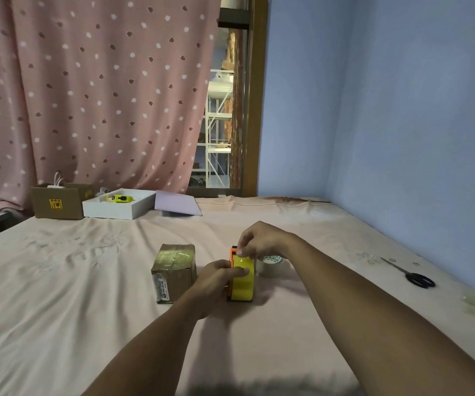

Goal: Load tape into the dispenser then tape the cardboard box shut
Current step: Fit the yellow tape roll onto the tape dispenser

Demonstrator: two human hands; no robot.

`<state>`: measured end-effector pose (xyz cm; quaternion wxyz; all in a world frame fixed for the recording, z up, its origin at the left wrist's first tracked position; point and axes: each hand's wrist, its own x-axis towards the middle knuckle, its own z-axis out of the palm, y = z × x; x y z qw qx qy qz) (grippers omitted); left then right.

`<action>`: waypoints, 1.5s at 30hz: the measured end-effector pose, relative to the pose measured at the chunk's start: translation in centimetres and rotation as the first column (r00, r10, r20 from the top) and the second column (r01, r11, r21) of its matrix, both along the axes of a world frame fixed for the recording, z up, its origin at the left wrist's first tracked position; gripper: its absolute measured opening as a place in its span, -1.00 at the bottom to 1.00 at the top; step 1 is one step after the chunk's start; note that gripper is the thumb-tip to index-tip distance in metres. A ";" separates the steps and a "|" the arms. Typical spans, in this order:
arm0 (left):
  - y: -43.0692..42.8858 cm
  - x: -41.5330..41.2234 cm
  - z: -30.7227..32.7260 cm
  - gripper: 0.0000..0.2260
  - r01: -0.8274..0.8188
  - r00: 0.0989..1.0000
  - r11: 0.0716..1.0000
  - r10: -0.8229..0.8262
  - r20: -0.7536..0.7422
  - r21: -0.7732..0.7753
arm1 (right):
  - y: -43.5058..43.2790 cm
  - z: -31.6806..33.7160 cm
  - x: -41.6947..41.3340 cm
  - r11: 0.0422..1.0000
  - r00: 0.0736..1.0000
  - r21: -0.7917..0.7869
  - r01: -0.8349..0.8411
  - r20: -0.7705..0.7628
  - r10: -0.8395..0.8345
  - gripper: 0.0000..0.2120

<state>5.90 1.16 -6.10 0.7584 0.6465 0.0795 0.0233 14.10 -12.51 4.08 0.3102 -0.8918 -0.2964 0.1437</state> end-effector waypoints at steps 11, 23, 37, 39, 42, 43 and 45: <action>-0.3 -0.2 1.2 -0.82 0.070 0.997 0.997 -0.071 0.015 0.033 | -0.1 -1.1 0.2 0.998 0.916 -0.022 0.067 0.397 -0.052 -0.96; -0.2 0.3 0.3 -0.56 0.052 0.999 0.996 -0.053 0.009 0.077 | -1.1 -2.7 1.3 0.989 0.913 -0.001 0.146 0.386 -0.134 -0.96; 0.4 0.8 -1.0 -0.22 0.110 0.993 0.978 -0.099 -0.070 0.175 | -1.7 -2.9 2.1 0.976 0.923 -0.025 0.216 0.332 -0.196 -0.94; 0.5 0.8 -1.1 -0.21 0.120 0.992 0.976 -0.110 -0.067 0.181 | -2.1 -3.3 2.3 0.979 0.935 -0.028 0.202 0.304 -0.185 -0.95; 0.5 0.9 -1.2 -0.18 0.120 0.992 0.974 -0.107 -0.073 0.195 | -2.7 -3.5 2.4 0.986 0.958 -0.004 0.165 0.239 -0.159 -0.93; 0.4 0.9 -1.1 -0.16 0.110 0.993 0.974 -0.097 -0.073 0.198 | -2.9 -3.6 2.4 0.987 0.963 0.000 0.160 0.220 -0.156 -0.94; 0.2 1.0 -1.2 -0.13 0.093 0.994 0.975 -0.081 -0.067 0.202 | -3.2 -3.9 2.4 0.986 0.967 0.016 0.164 0.196 -0.164 -0.97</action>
